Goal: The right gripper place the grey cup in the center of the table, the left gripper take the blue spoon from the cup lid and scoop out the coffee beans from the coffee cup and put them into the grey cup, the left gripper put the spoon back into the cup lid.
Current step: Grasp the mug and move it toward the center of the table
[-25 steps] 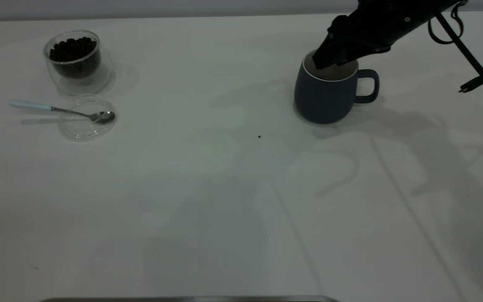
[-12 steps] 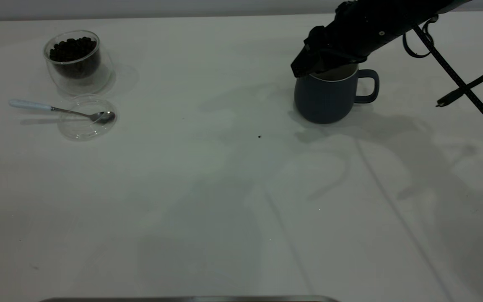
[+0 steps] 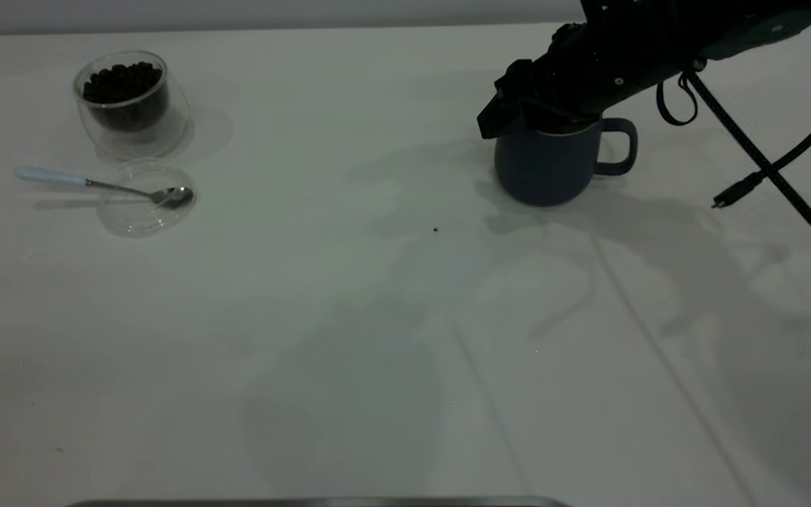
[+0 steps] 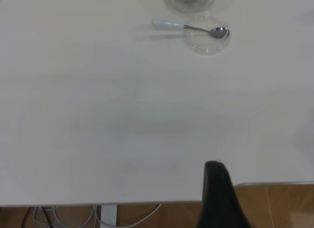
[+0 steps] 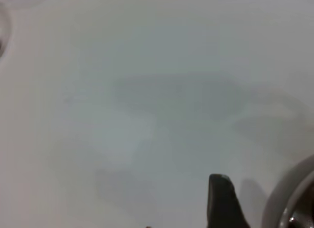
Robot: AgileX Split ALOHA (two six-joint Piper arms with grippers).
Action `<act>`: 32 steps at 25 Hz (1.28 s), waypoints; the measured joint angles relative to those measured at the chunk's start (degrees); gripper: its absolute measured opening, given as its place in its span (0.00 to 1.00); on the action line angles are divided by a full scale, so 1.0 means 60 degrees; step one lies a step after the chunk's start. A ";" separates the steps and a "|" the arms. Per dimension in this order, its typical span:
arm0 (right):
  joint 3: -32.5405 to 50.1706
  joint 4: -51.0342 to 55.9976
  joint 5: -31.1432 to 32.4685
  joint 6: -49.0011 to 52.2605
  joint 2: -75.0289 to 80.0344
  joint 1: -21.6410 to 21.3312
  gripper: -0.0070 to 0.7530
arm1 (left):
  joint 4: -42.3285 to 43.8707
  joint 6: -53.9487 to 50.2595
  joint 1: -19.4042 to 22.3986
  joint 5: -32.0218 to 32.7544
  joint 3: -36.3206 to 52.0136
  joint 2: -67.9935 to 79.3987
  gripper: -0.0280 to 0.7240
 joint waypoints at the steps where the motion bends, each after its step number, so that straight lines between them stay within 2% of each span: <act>1: 0.0000 0.0081 -0.0009 -0.0086 0.0007 0.0000 0.54 | 0.0000 0.0000 0.0000 0.0000 0.0000 0.0000 0.74; 8: 0.0000 0.0243 0.0158 -0.0303 0.0022 0.0019 0.54 | 0.0000 0.0011 0.0000 0.0000 0.0000 0.0000 0.74; 18: -0.0044 0.0542 0.0732 -0.0839 0.0091 0.0419 0.54 | 0.0000 0.0010 0.0000 0.0000 0.0000 0.0000 0.74; 32: -0.1459 0.0532 0.0225 -0.0839 0.0140 0.1794 0.54 | 0.0000 0.0010 0.0000 0.0000 0.0000 0.0000 0.74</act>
